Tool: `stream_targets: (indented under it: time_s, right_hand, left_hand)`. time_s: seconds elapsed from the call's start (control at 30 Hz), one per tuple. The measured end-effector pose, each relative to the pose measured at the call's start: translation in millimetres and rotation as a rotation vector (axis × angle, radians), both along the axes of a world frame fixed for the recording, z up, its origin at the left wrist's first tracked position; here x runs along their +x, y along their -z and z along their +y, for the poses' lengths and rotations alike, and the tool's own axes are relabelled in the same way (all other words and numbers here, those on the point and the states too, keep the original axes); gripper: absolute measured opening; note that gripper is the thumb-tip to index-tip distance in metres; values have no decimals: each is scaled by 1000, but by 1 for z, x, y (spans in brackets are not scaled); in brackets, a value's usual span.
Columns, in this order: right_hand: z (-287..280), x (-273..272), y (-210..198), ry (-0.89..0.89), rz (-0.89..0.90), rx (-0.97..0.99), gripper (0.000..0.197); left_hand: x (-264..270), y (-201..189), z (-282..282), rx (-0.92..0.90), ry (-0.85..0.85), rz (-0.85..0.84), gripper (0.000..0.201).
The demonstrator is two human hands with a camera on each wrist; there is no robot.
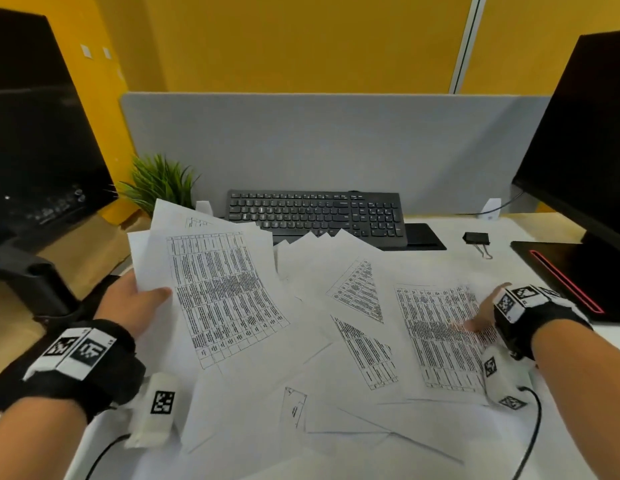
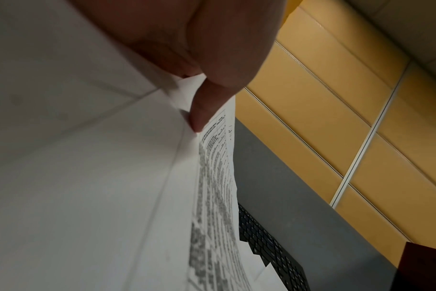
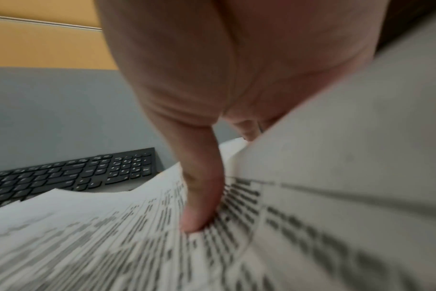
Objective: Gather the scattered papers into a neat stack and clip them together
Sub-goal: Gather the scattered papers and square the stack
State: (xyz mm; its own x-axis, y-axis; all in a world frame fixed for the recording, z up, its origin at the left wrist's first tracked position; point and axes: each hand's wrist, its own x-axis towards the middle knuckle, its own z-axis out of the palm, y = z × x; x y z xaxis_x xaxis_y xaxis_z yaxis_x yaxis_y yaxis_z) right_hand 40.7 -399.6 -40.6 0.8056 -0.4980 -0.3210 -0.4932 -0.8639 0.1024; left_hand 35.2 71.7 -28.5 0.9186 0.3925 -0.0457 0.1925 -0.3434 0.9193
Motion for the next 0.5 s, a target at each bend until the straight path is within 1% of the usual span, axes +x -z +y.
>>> stream_targets:
  time_s: [0.07,0.1,0.13,0.2,0.33,0.4,0.5]
  right_hand:
    - [-8,3,-4,-72,-31,-56,57]
    - [-8,6,-10,-83,-53,-71,50]
    - [-6,10,-16,-73,-96,-36,49]
    - [7,25,-27,-75,-166,26,57]
    - [41,60,-36,-223,-115,14,53]
    - [55,76,-31,-315,-70,-6,56]
    - [71,99,-19,-383,-34,6,62]
  left_hand:
    - [-1,1,0,-8,9,0,35]
    - [0,2,1,-6,12,-5,35]
    - [1,3,0,-6,14,-7,35]
    - [2,4,-1,-6,13,-1,34]
    - [5,7,-5,14,24,5,33]
    - [6,8,-6,28,27,3,33]
    - [11,11,-5,26,32,0,31]
